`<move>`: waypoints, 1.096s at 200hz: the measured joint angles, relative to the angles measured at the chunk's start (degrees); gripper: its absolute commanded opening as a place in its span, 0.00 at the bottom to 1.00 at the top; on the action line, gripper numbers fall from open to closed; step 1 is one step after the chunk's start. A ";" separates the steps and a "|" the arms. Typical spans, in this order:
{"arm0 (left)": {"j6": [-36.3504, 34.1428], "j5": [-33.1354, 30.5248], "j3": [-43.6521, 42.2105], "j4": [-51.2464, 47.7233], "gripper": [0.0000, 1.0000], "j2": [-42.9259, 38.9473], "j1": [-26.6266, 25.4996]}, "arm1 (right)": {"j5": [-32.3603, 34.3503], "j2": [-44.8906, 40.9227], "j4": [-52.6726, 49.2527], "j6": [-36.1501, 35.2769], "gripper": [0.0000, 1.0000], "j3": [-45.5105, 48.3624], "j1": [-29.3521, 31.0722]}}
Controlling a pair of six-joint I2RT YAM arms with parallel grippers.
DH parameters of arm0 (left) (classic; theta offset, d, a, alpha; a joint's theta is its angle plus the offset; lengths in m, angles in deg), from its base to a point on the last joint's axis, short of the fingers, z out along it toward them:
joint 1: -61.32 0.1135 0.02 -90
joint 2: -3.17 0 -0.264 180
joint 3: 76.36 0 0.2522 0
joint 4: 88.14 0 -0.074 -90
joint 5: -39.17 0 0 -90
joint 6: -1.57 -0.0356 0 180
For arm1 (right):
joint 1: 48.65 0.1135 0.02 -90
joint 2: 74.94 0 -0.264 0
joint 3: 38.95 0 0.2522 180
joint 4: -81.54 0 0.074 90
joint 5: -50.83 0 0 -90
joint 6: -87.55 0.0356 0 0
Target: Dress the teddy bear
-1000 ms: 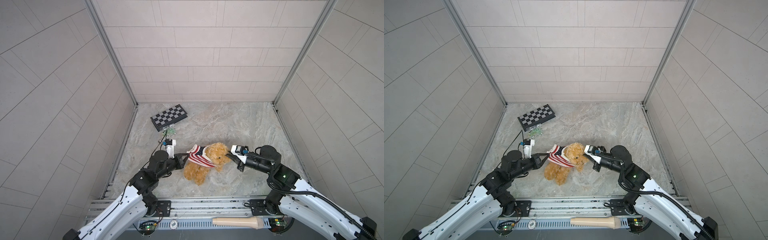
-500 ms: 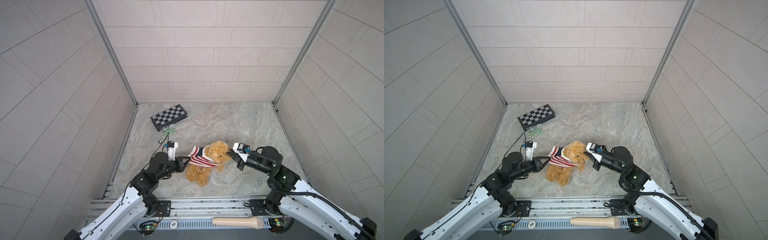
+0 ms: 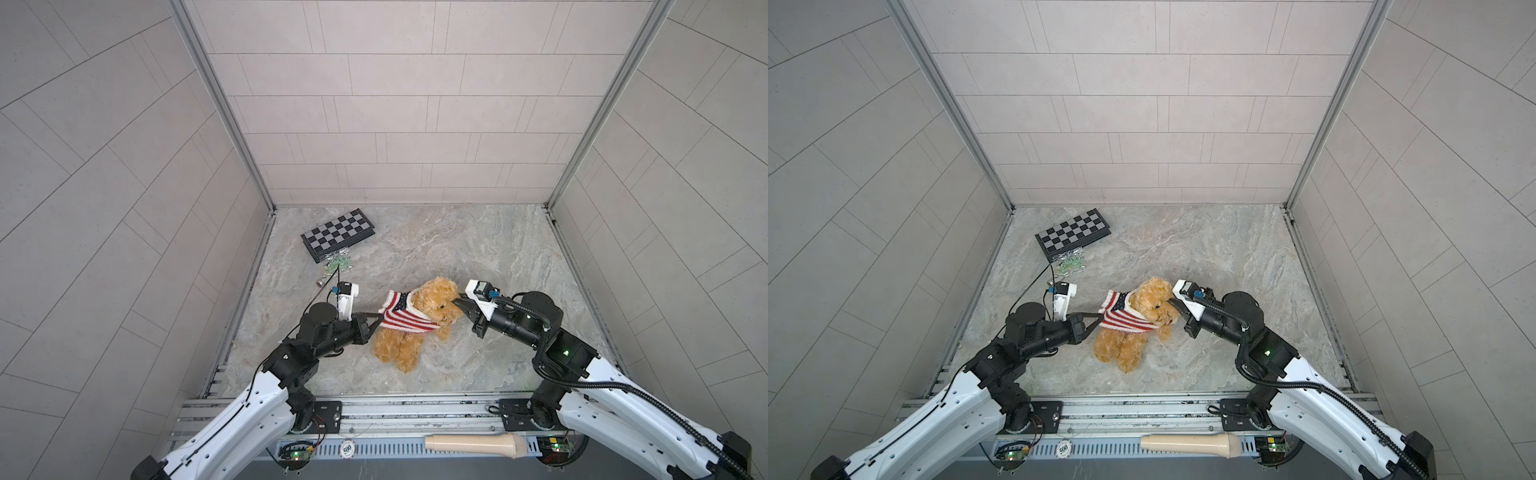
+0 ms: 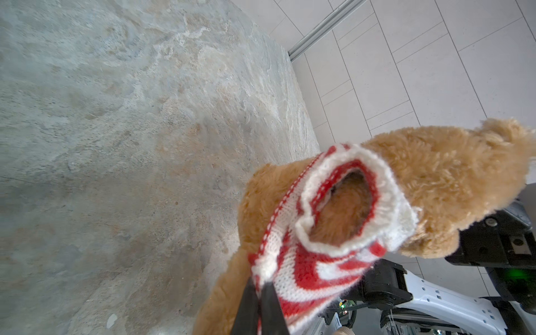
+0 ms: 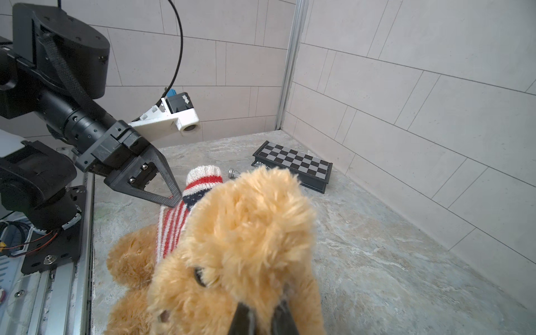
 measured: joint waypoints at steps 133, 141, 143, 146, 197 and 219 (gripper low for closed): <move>-0.26 1.14 2.99 5.90 0.00 9.92 -4.11 | 2.23 3.50 4.39 3.32 0.00 0.33 0.13; -0.44 1.14 3.80 6.82 0.00 11.82 -4.68 | 1.81 4.17 5.14 3.74 0.00 0.33 0.13; -0.48 1.14 3.91 6.97 0.00 12.11 -4.76 | 1.70 4.31 5.27 3.82 0.00 0.33 0.13; -0.50 1.14 4.07 7.43 0.00 12.72 -4.90 | 1.60 4.48 5.44 3.98 0.00 0.33 0.13; -0.79 0.85 5.62 11.63 0.07 18.40 -5.77 | 1.31 4.96 6.93 4.98 0.00 0.33 0.24; -2.73 -0.55 5.97 9.53 0.25 17.73 -5.86 | 1.20 4.42 6.16 4.50 0.00 0.33 0.26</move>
